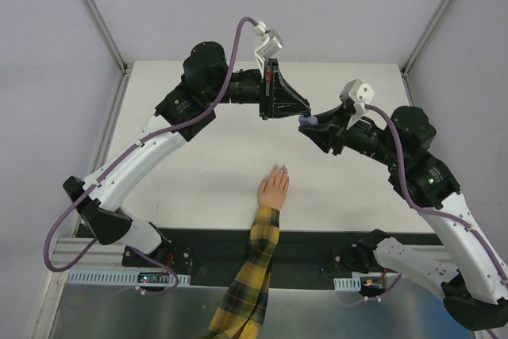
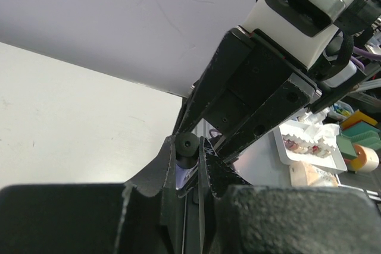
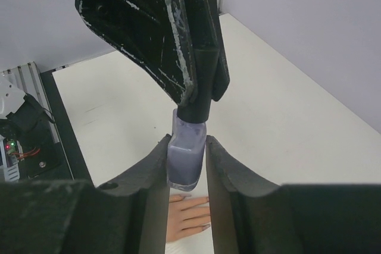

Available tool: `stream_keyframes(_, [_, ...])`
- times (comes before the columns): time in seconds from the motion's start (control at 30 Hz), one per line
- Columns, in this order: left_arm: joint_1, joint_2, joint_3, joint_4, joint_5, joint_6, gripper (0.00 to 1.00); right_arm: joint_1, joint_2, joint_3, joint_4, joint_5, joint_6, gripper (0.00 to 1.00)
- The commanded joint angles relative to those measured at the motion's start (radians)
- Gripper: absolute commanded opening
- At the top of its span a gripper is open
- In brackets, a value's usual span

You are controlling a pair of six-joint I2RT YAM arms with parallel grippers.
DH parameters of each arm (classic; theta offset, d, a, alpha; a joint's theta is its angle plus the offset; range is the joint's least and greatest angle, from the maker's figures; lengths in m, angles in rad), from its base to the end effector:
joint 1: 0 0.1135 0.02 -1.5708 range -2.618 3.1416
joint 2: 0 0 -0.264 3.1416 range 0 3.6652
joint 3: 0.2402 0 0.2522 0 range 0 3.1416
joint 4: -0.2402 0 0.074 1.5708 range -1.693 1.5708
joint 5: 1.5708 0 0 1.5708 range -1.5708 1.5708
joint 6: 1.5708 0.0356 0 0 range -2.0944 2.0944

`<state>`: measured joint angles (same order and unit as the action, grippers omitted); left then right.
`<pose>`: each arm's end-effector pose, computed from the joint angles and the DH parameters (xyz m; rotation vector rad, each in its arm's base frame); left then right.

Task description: Paint the nails

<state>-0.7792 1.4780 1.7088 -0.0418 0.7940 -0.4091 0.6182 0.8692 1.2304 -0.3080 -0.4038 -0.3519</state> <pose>0.2080 -0.2412 0.5094 0.9911 1.2921 -1.4879 0.1257 0.1065 0.4635 -0.9921 1.1835 0.5176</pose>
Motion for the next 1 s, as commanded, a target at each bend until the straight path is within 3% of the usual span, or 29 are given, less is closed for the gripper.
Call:
stream_keyframes(0.0, [-0.019,-0.019,0.043,0.016,0.129,-0.01,0.0,-0.002,0.005,0.023,0.024,0.026,-0.006,0.34])
stream_keyframes(0.3, [-0.012,-0.042,0.028,0.016,0.146,0.0,0.0,0.0,0.02,0.029,0.011,0.036,0.001,0.6])
stream_keyframes(0.5, [0.032,-0.079,-0.014,-0.029,0.021,0.018,0.0,-0.002,0.005,0.006,-0.023,0.04,-0.009,0.85])
stream_keyframes(0.6, [0.041,-0.111,-0.055,-0.076,-0.14,0.077,0.0,-0.002,-0.025,-0.029,-0.043,0.049,-0.01,0.9])
stream_keyframes(0.87, [0.046,-0.191,-0.248,-0.082,-0.657,0.23,0.0,0.0,-0.157,-0.134,-0.08,0.08,0.017,0.91])
stream_keyframes(0.9, [0.049,-0.194,-0.297,-0.079,-0.784,0.23,0.0,0.0,-0.17,-0.144,-0.086,0.097,0.024,0.91])
stream_keyframes(0.97, [0.069,-0.205,-0.372,0.007,-0.884,0.245,0.0,0.0,-0.19,-0.177,-0.097,0.117,0.039,0.91])
